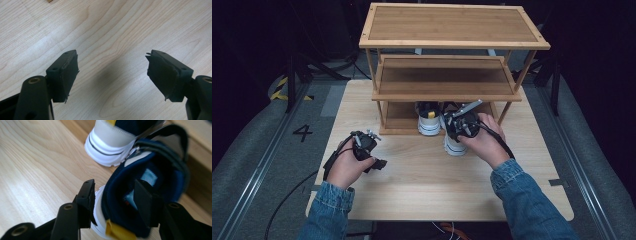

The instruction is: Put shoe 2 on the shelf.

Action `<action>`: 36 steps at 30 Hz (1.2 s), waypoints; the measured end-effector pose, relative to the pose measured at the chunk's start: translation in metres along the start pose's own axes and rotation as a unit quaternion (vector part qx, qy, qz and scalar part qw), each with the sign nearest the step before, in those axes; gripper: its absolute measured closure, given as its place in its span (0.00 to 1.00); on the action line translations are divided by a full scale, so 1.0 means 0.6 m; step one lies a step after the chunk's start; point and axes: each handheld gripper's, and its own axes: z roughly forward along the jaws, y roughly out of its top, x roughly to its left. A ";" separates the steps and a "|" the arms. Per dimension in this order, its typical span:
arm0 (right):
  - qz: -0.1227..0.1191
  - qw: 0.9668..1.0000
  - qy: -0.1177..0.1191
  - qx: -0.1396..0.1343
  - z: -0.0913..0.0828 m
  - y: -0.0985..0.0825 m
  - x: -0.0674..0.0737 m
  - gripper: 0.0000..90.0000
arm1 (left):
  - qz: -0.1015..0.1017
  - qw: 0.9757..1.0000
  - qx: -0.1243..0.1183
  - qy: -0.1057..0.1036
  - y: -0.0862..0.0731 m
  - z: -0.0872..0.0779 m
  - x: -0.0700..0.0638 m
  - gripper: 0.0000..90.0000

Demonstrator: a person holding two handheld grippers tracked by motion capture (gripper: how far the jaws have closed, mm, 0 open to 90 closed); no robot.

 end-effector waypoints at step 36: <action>0.064 0.997 0.023 -0.038 -0.003 -0.084 0.005 1.00 | -0.009 1.000 0.004 0.010 -0.014 -0.007 0.006 0.27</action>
